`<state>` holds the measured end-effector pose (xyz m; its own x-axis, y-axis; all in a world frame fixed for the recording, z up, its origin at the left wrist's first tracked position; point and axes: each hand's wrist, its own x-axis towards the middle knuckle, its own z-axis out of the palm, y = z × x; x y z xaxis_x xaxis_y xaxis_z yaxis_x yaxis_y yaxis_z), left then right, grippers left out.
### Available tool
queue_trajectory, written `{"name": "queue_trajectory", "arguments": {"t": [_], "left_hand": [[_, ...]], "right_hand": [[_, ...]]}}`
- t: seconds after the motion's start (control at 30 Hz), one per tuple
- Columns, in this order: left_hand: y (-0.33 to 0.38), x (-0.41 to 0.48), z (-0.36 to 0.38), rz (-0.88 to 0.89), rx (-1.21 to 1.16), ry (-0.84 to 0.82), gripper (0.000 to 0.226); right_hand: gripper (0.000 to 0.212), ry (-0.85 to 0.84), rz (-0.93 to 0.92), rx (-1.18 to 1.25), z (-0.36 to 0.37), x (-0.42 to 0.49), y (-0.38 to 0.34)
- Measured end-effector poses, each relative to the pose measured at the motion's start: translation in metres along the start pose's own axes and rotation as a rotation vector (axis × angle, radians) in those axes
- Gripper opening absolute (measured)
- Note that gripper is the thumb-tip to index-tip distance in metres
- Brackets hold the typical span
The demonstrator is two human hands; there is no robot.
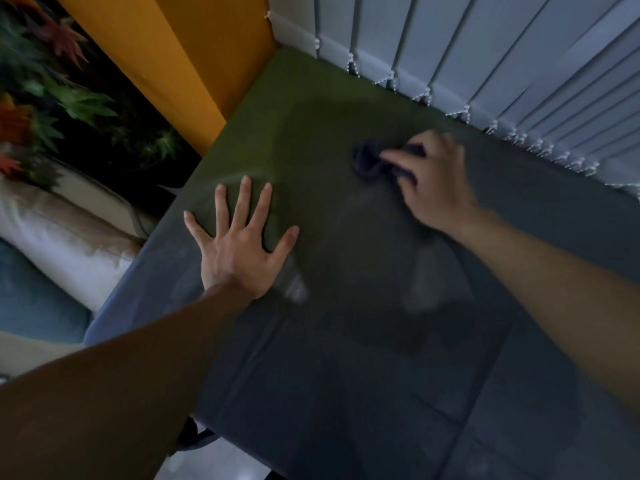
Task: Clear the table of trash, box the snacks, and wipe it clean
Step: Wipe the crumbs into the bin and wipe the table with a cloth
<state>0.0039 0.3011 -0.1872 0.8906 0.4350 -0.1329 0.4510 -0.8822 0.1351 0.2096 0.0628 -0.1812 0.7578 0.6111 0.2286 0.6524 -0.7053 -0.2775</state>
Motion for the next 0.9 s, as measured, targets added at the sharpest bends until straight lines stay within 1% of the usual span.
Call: {"name": "queue_trajectory", "arguments": {"t": [0.07, 0.1, 0.13, 0.17, 0.2, 0.3, 0.33, 0.37, 0.4, 0.43, 0.5, 0.53, 0.57, 0.6, 0.63, 0.73, 0.77, 0.8, 0.83, 0.9], "left_hand": [[0.0, 0.0, 0.0, 0.001, 0.003, 0.004, 0.077], [0.0, 0.0, 0.001, 0.005, 0.006, 0.011, 0.076], [0.001, -0.001, 0.001, 0.013, 0.01, 0.017, 0.074], [0.001, -0.002, 0.001, 0.027, 0.013, 0.022, 0.073], [0.002, -0.002, 0.001, 0.047, 0.016, 0.028, 0.071], [0.004, -0.004, -0.002, 0.148, 0.053, 0.039, 0.061], [0.005, -0.006, -0.003, 0.186, 0.078, 0.049, 0.058], [0.007, -0.008, -0.005, 0.216, 0.103, 0.066, 0.056], [0.009, -0.01, -0.007, 0.232, 0.118, 0.091, 0.054], [0.012, -0.012, -0.009, 0.233, 0.112, 0.117, 0.053], [0.018, -0.019, -0.012, 0.199, 0.034, 0.138, 0.052], [0.02, -0.025, -0.013, 0.183, -0.009, 0.124, 0.055], [0.023, -0.032, -0.012, 0.18, -0.032, 0.099, 0.058], [0.025, -0.041, -0.01, 0.187, -0.034, 0.068, 0.061], [0.027, -0.051, -0.007, 0.195, -0.023, 0.038, 0.063], [0.029, -0.074, 0.007, 0.185, 0.021, -0.012, 0.065], [0.028, -0.077, 0.011, 0.176, 0.034, -0.014, 0.065], [0.027, -0.077, 0.014, 0.17, 0.05, -0.011, 0.064], [0.025, -0.076, 0.017, 0.17, 0.066, -0.006, 0.064], [0.024, -0.073, 0.02, 0.178, 0.084, 0.005, 0.063]], "right_hand": [[0.037, 0.094, 0.303, -0.022, -0.002, 0.005, 0.012], [0.037, 0.115, 0.432, -0.007, -0.002, 0.005, 0.01], [0.038, 0.118, 0.496, 0.012, -0.002, 0.002, 0.002], [0.038, 0.109, 0.494, 0.029, -0.001, -0.004, -0.008], [0.039, 0.092, 0.436, 0.051, 0.0, -0.013, -0.019], [0.04, -0.034, 0.08, 0.101, -0.003, -0.049, -0.037], [0.039, -0.082, -0.015, 0.1, -0.007, -0.055, -0.033], [0.038, -0.096, -0.06, 0.077, -0.012, -0.055, -0.024], [0.037, -0.075, -0.034, 0.045, -0.015, -0.053, -0.014], [0.036, -0.03, 0.048, 0.019, -0.016, -0.05, -0.005], [0.036, 0.043, 0.312, 0.009, -0.017, -0.044, 0.0], [0.037, 0.055, 0.413, 0.023, -0.016, -0.044, -0.008], [0.038, 0.056, 0.453, 0.039, -0.013, -0.047, -0.02], [0.039, 0.05, 0.435, 0.065, -0.011, -0.053, -0.034], [0.041, 0.038, 0.362, 0.095, -0.009, -0.062, -0.048], [0.042, -0.076, 0.012, 0.16, -0.01, -0.093, -0.066], [0.04, -0.101, -0.055, 0.15, -0.012, -0.097, -0.063], [0.038, -0.096, -0.052, 0.128, -0.013, -0.095, -0.057], [0.036, -0.063, 0.017, 0.105, -0.014, -0.092, -0.051], [0.034, 0.012, 0.246, 0.082, -0.013, -0.085, -0.046]]}}
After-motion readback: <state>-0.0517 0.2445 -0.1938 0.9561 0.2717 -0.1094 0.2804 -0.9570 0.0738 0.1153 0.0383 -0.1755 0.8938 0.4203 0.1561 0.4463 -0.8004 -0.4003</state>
